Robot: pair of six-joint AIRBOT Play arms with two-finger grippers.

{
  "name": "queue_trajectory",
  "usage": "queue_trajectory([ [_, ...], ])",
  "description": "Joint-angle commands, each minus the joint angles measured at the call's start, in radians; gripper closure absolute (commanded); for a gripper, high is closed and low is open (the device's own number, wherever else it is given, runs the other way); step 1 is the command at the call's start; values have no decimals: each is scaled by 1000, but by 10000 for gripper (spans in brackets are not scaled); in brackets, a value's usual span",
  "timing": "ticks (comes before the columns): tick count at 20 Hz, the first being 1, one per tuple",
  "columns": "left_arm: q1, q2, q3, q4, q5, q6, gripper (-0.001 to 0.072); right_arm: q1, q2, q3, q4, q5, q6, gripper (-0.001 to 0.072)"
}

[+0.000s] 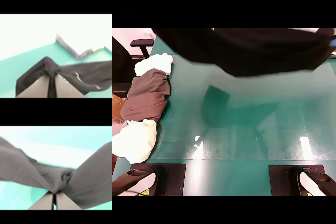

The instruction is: Fold the shirts.

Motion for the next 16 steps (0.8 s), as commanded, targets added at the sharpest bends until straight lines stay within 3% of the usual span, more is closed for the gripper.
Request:
queue_trajectory([
  [1,0,176,26,3,36,-1,679,-65,100,164,-35,115,31,695],
  [5,0,238,27,16,55,-2,680,-193,113,254,-32,203,59,695],
  [8,0,212,-28,61,23,-32,680,-233,113,196,-31,246,92,695],
  [11,0,118,-149,129,-78,-78,679,-218,113,-14,-26,248,148,694],
  [16,0,-149,-414,131,-268,-79,678,-79,-6,-463,-37,190,165,694],
])
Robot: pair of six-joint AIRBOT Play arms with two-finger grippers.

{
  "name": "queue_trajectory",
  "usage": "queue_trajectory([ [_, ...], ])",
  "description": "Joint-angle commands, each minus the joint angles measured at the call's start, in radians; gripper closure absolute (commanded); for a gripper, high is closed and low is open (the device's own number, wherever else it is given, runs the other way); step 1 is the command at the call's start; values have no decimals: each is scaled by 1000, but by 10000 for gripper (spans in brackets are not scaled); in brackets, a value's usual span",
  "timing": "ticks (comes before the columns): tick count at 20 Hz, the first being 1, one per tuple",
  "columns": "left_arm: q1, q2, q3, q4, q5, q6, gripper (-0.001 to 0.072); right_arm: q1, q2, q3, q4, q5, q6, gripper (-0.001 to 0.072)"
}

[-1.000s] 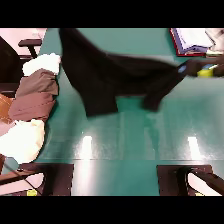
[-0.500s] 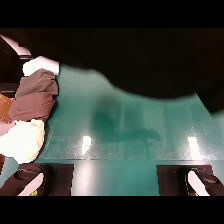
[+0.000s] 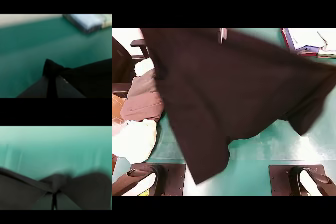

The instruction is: Fold the shirts.

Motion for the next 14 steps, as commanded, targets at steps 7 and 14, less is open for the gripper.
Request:
queue_trajectory([
  [7,1,-437,-272,8,153,24,677,126,-462,-130,13,-279,-38,694],
  [14,6,-438,-175,32,173,5,164,116,-621,160,13,-133,-64,242],
])
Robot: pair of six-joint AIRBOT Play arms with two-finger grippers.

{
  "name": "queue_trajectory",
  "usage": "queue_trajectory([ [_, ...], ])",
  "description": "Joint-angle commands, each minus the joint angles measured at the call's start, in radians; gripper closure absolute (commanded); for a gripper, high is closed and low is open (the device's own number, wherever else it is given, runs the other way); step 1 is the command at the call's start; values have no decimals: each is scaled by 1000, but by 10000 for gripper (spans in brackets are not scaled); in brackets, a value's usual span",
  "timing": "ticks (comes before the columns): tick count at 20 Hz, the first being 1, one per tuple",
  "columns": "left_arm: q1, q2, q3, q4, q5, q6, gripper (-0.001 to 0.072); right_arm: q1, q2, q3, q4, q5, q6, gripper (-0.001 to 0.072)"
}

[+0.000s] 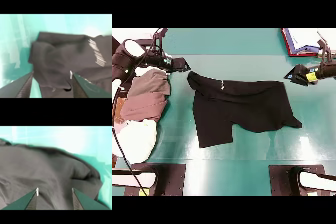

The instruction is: Fold the shirts.

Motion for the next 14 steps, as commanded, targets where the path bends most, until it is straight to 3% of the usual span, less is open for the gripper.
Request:
queue_trajectory([
  [1,16,1,56,22,-119,-11,165,-5,-30,80,-2,127,-43,277],
  [3,41,26,18,26,-228,-21,165,-26,48,-2,-1,147,-62,277],
  [6,56,84,-171,25,-259,-20,165,-66,191,-169,2,141,-69,277],
  [10,55,106,-477,-14,-129,-21,165,-107,327,-321,2,105,-69,277],
  [14,40,101,-614,-98,-16,-7,165,-123,375,-363,6,106,-69,277],
])
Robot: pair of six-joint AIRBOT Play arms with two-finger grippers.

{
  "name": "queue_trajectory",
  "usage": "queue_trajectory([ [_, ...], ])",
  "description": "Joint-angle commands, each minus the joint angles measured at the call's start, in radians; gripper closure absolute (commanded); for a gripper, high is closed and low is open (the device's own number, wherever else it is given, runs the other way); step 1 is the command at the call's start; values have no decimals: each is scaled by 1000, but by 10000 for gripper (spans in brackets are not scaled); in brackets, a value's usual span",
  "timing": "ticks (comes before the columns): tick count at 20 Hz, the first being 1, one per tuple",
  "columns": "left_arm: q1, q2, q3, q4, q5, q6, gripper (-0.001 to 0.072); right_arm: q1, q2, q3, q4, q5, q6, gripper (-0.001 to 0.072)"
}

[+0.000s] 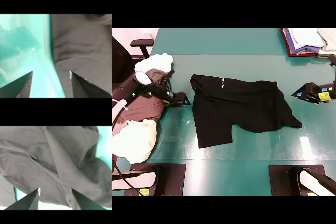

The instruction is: Fold the shirts.

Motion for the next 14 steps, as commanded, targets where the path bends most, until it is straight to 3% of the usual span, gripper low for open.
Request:
queue_trajectory([
  [1,-28,2,-120,-52,93,11,165,-13,43,-40,20,-3,-2,277],
  [7,-148,2,-128,-79,214,9,166,-24,42,-40,51,-7,-1,277],
  [8,-148,2,-128,-80,214,3,223,-35,42,-40,51,-6,-1,277],
  [10,-148,6,-126,-79,213,-2,683,-74,42,-40,38,15,-2,277],
  [14,-148,47,-36,-11,142,-1,678,-211,42,-41,-198,142,-4,270],
])
